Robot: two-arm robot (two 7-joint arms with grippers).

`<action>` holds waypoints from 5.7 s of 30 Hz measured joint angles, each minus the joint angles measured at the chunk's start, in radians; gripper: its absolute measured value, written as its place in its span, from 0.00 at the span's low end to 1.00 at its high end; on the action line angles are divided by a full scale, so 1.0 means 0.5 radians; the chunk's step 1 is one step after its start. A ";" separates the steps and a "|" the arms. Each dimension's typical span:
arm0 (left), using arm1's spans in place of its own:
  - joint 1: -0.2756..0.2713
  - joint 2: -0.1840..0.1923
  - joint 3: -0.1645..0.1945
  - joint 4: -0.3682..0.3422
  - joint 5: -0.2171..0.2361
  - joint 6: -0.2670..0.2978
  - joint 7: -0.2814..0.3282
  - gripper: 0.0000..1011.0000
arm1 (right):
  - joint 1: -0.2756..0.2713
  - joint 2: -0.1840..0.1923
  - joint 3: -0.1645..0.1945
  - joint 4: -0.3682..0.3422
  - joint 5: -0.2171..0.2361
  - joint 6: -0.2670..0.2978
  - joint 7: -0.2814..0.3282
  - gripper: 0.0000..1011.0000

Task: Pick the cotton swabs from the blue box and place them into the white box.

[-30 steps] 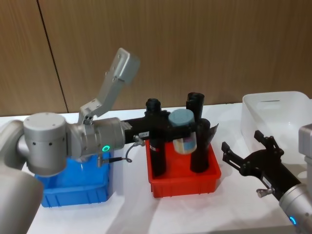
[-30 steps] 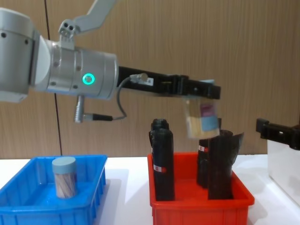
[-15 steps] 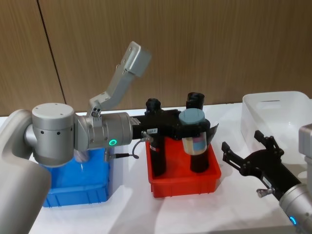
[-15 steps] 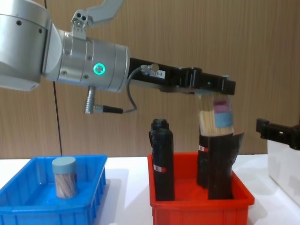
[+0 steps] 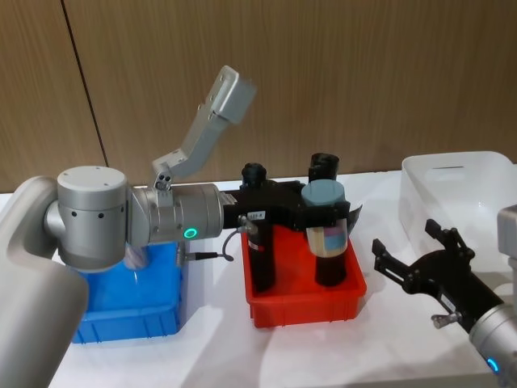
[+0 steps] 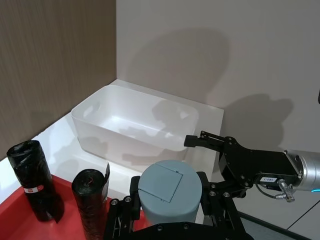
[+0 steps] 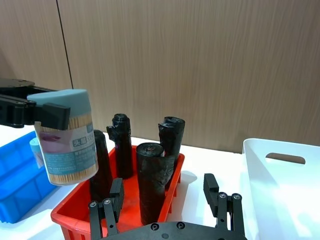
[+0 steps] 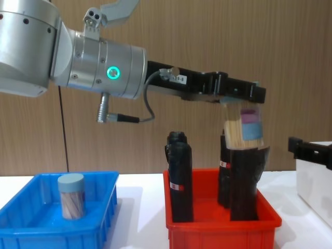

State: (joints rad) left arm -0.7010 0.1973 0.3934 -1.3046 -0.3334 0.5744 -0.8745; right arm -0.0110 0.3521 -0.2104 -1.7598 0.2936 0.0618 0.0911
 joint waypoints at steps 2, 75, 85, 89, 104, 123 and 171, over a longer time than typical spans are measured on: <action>-0.001 -0.001 0.000 0.001 0.000 0.001 -0.001 0.66 | 0.001 0.004 0.004 0.004 0.002 0.006 0.008 0.99; -0.011 -0.005 0.003 0.006 0.001 0.010 -0.013 0.66 | 0.246 0.043 -0.024 0.090 0.196 0.461 0.710 0.99; -0.011 -0.005 0.003 0.006 0.001 0.010 -0.013 0.66 | 0.260 0.045 -0.032 0.068 0.196 0.495 0.712 0.99; -0.011 -0.005 0.003 0.006 0.001 0.010 -0.013 0.66 | 0.264 0.047 -0.034 0.058 0.198 0.501 0.713 0.99; -0.011 -0.005 0.003 0.006 0.001 0.010 -0.013 0.66 | 0.281 0.045 -0.051 0.039 0.199 0.514 0.714 0.99; -0.011 -0.005 0.003 0.006 0.001 0.010 -0.013 0.66 | 0.325 0.017 -0.083 0.071 0.168 0.530 0.703 0.99; -0.011 -0.005 0.003 0.006 0.001 0.010 -0.013 0.66 | 0.476 -0.029 -0.096 0.189 0.197 0.612 0.657 0.88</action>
State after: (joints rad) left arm -0.7063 0.1946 0.3948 -1.3017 -0.3327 0.5795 -0.8808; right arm 0.2268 0.3376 -0.2582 -1.6653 0.3921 0.3679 0.4196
